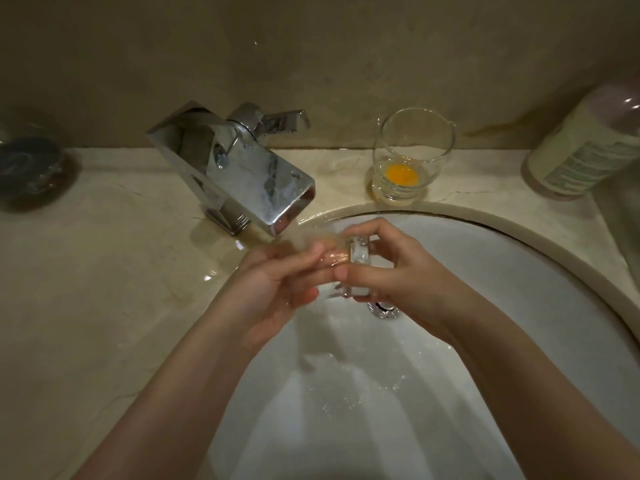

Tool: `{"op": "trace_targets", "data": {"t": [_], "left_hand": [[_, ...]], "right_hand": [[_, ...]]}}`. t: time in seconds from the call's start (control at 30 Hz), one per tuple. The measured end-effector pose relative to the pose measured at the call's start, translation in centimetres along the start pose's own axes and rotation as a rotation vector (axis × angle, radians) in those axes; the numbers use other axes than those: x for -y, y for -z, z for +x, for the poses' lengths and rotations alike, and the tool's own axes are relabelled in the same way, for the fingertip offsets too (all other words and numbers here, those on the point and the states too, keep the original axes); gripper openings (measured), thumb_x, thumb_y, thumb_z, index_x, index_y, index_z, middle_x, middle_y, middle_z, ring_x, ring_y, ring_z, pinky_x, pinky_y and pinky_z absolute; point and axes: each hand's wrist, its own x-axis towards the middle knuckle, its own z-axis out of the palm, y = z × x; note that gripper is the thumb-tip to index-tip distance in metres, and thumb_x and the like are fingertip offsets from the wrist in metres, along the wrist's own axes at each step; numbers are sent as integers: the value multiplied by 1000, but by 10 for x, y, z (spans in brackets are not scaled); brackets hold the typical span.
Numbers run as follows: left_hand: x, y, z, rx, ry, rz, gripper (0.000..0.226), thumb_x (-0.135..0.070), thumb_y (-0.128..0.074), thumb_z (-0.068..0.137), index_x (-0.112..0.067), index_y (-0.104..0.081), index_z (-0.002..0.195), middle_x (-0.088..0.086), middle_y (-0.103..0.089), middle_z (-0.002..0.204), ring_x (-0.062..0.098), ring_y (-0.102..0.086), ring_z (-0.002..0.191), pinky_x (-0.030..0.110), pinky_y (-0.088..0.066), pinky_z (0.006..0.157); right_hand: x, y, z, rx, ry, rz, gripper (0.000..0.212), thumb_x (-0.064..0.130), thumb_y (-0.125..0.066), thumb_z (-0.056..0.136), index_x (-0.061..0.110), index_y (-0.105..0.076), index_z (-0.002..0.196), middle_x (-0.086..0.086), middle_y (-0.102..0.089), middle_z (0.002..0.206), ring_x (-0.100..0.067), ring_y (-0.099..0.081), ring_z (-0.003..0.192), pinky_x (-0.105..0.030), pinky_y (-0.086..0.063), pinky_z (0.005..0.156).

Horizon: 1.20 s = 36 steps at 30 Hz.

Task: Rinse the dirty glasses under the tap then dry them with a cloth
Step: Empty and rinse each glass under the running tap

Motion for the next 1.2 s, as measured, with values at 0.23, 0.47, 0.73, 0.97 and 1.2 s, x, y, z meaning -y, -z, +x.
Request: {"op": "trace_targets", "data": {"t": [0.23,0.47,0.73,0.97,1.2], "left_hand": [[1,-1,-1,28,-17,68,28,-19,-64,69,-12,-70,95,2,-77,85,12,-75,77,11,-39,40],[-5,5,-2,70,36,22,22,-13,-62,69,-9,-75,87,5,-76,87,14,-75,78,10,-43,41],[-12,0,1,80,52,41,21,-12,-64,67,-9,-76,83,6,-76,85,16,-75,75,7,-34,33],[-8,0,2,93,84,60,37,-19,-65,65,-6,-68,100,4,-76,92,15,-75,78,4,-25,30],[2,1,0,-108,-192,120,31,-32,-73,69,-21,-72,98,-8,-75,98,5,-68,90,15,-45,51]], "right_hand": [[5,-3,1,25,-156,118,34,39,-54,95,11,-69,108,-11,-74,99,-19,-71,82,-29,-60,65],[1,2,-5,-25,65,-33,36,5,-75,78,12,-63,112,-10,-63,115,-10,-67,90,-21,-55,65],[7,0,-4,-45,12,30,37,7,-76,76,8,-64,111,-16,-64,114,-28,-70,85,-34,-61,68],[9,-1,-5,-39,-36,-34,56,28,-78,64,12,-58,113,-15,-64,114,-21,-71,89,-30,-60,66],[-3,-15,-7,-126,-163,396,34,36,-53,95,3,-58,99,-20,-68,92,-23,-64,63,-26,-54,49]]}}
